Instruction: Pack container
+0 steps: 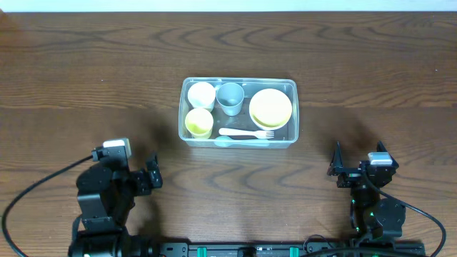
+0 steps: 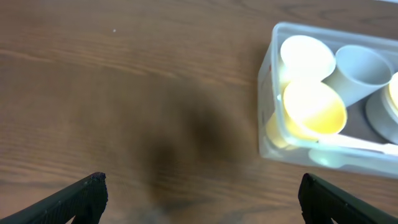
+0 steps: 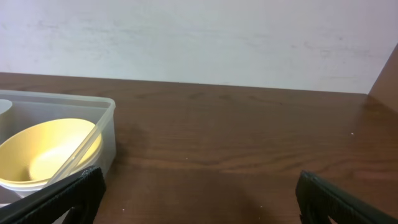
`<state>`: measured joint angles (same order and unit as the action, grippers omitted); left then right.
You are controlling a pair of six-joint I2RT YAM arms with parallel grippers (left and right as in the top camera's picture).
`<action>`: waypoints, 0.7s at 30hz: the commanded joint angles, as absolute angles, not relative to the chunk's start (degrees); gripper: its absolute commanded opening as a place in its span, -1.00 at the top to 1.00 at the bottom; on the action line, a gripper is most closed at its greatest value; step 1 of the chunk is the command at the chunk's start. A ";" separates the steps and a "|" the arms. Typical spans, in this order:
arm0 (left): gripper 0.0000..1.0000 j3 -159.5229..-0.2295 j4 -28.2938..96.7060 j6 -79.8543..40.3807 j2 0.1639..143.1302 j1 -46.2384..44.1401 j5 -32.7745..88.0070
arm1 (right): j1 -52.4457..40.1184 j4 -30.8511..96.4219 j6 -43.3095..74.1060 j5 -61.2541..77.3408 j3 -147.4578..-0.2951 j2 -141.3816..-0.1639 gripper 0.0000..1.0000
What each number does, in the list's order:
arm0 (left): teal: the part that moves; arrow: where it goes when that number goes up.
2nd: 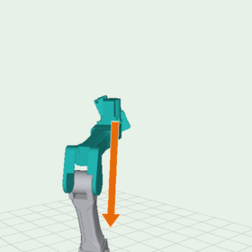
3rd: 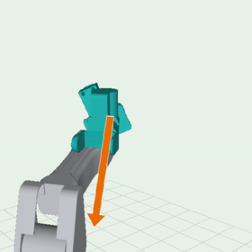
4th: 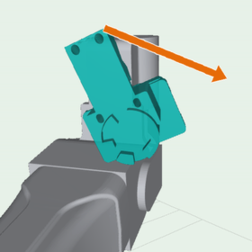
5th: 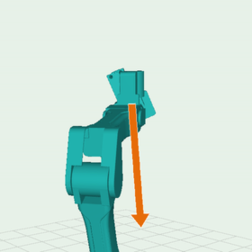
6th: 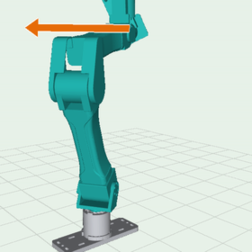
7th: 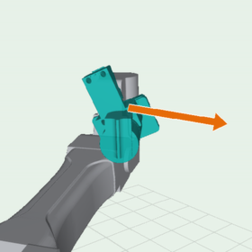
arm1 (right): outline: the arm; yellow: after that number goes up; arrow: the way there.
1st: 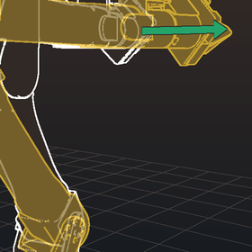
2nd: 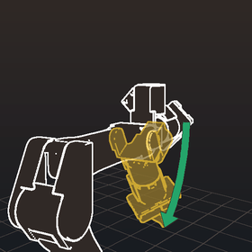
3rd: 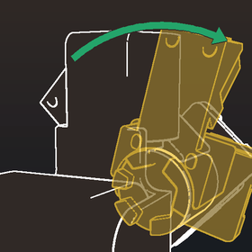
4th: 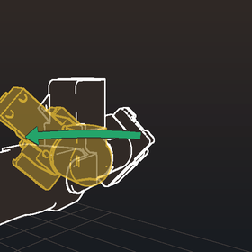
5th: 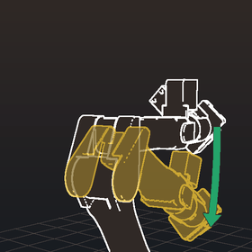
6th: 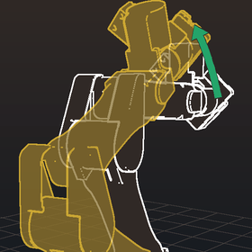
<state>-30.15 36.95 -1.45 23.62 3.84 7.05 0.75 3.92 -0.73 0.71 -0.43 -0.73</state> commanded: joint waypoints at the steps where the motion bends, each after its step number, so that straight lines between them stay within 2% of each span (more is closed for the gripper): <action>1: -0.96 -23.64 35.31 -0.69 18.76 3.77 5.96 | 1.10 4.10 -1.78 1.54 -0.30 -0.38 -0.98; 7: -0.96 -11.35 23.44 -0.64 9.41 2.66 5.56 | 1.13 4.10 -1.80 1.54 -0.30 -0.38 -0.98; 14: -0.96 -4.58 8.10 0.64 2.72 0.86 1.63 | 1.13 4.10 -1.80 1.54 -0.30 -0.38 -0.99; 21: -0.96 -1.96 -0.78 9.32 0.12 0.80 1.63 | 1.13 4.10 -1.80 1.54 -0.30 -0.38 -0.99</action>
<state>-3.33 0.86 4.10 0.91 1.06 2.72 0.75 3.92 -0.73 0.91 -0.43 -0.71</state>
